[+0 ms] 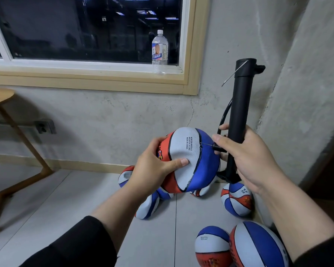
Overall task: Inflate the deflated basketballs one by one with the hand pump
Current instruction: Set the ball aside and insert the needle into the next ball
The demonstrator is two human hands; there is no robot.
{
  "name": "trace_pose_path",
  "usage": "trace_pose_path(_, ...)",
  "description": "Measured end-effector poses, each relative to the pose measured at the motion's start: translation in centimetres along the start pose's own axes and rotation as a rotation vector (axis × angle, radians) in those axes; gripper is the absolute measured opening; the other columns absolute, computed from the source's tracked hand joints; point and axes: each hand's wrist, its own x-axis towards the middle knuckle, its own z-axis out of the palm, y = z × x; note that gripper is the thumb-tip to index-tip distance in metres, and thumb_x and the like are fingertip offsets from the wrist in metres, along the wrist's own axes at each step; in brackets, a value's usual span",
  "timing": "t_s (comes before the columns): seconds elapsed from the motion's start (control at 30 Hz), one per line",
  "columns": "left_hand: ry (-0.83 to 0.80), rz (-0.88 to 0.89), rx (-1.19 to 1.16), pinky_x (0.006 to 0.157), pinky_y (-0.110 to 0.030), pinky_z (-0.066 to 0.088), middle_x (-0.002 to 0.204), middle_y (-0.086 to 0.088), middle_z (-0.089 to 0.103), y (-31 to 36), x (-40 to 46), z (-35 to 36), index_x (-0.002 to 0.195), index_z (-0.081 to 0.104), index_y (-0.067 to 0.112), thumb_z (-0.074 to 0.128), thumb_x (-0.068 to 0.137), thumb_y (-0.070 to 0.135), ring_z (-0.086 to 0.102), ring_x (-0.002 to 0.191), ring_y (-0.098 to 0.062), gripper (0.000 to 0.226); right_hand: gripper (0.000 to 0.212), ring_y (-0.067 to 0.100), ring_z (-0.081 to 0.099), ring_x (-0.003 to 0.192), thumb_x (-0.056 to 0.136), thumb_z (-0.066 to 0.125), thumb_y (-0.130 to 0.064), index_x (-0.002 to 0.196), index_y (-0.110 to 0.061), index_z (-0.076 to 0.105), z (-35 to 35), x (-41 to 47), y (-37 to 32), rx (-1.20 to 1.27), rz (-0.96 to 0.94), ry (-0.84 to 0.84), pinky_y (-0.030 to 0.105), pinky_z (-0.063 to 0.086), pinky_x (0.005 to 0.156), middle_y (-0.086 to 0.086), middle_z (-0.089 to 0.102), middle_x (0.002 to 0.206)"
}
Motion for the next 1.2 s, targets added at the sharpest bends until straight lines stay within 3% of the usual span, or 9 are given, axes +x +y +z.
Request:
trace_pose_path(0.07,0.018,0.01,-0.004,0.095,-0.037,0.058,0.111,0.021,0.073,0.1,0.0,0.2,0.124,0.062,0.043,0.096,0.067,0.043,0.069,0.104,-0.002,0.066,0.018,0.023,0.065,0.08,0.092,0.075,-0.015,0.103,-0.024,0.063,0.0,0.1,0.0,-0.027,-0.025,0.005,0.054,0.057,0.084,0.007,0.06,0.086)
trace_pose_path(0.23,0.067,0.051,0.04,0.088,-0.022,0.053,0.11,0.022,0.072,0.4,-0.1,0.7,0.124,0.063,0.038,0.095,0.069,0.038,0.067,0.101,0.006,0.064,0.018,0.02,0.069,0.076,0.092,0.076,-0.018,0.103,-0.025,0.064,-0.1,0.1,0.2,-0.088,-0.04,-0.001,0.059,0.056,0.089,0.0,0.061,0.078)
trace_pose_path(0.33,0.076,0.06,0.045,0.088,-0.021,0.052,0.113,0.022,0.071,0.4,-0.2,0.7,0.127,0.062,0.039,0.095,0.07,0.039,0.066,0.103,0.006,0.065,0.019,0.027,0.065,0.079,0.09,0.078,-0.022,0.099,-0.031,0.065,-0.3,0.2,0.4,-0.097,-0.051,0.015,0.063,0.057,0.087,0.002,0.06,0.08)
trace_pose_path(0.57,0.111,0.089,0.051,0.098,-0.029,0.053,0.121,0.02,0.069,0.3,-0.2,0.6,0.13,0.061,0.04,0.096,0.07,0.037,0.064,0.111,0.002,0.07,0.021,0.017,0.067,0.074,0.092,0.075,-0.014,0.101,-0.025,0.06,-0.5,0.5,0.3,-0.211,-0.097,0.004,0.047,0.062,0.084,0.0,0.061,0.08)
trace_pose_path(0.73,0.15,0.113,0.056,0.104,-0.038,0.052,0.127,0.017,0.067,0.2,-0.1,0.6,0.135,0.06,0.036,0.096,0.07,0.037,0.063,0.117,-0.004,0.075,0.022,0.017,0.066,0.063,0.093,0.074,-0.013,0.101,-0.025,0.058,-0.5,0.4,0.1,-0.293,-0.128,-0.018,0.048,0.058,0.079,0.0,0.062,0.077)
trace_pose_path(0.9,0.155,0.168,0.129,0.108,-0.04,0.049,0.134,0.017,0.063,0.1,-0.1,0.6,0.138,0.058,0.037,0.096,0.069,0.04,0.059,0.123,-0.006,0.078,0.023,0.019,0.067,0.059,0.092,0.074,-0.015,0.098,-0.025,0.056,-0.2,0.3,-0.1,-0.387,-0.137,0.017,0.038,0.057,0.073,-0.012,0.061,0.069)
trace_pose_path(0.97,0.177,0.197,0.189,0.111,-0.033,0.045,0.141,0.013,0.058,0.1,-0.1,0.6,0.139,0.058,0.034,0.096,0.07,0.038,0.054,0.128,-0.006,0.079,0.023,0.023,0.069,0.064,0.092,0.075,-0.018,0.098,-0.027,0.054,0.0,0.1,-0.1,-0.456,-0.137,0.027,0.037,0.057,0.072,-0.011,0.062,0.07)
trace_pose_path(1.1,0.191,0.271,0.309,0.098,0.002,0.024,0.153,0.012,0.044,0.2,-0.1,0.4,0.14,0.058,0.027,0.094,0.069,0.037,0.039,0.127,0.006,0.081,0.023,0.023,0.068,0.071,0.091,0.075,-0.025,0.101,-0.027,0.054,0.5,-0.4,-0.2,-0.557,-0.123,0.058,0.04,0.057,0.072,-0.005,0.064,0.079)
trace_pose_path(1.2,0.189,0.311,0.338,0.091,0.01,0.02,0.149,0.016,0.039,0.4,-0.3,0.4,0.141,0.059,0.023,0.094,0.07,0.037,0.033,0.12,0.016,0.08,0.023,0.024,0.067,0.072,0.09,0.075,-0.026,0.1,-0.027,0.054,0.7,-0.5,-0.1,-0.566,-0.129,0.068,0.041,0.058,0.072,-0.005,0.064,0.079)
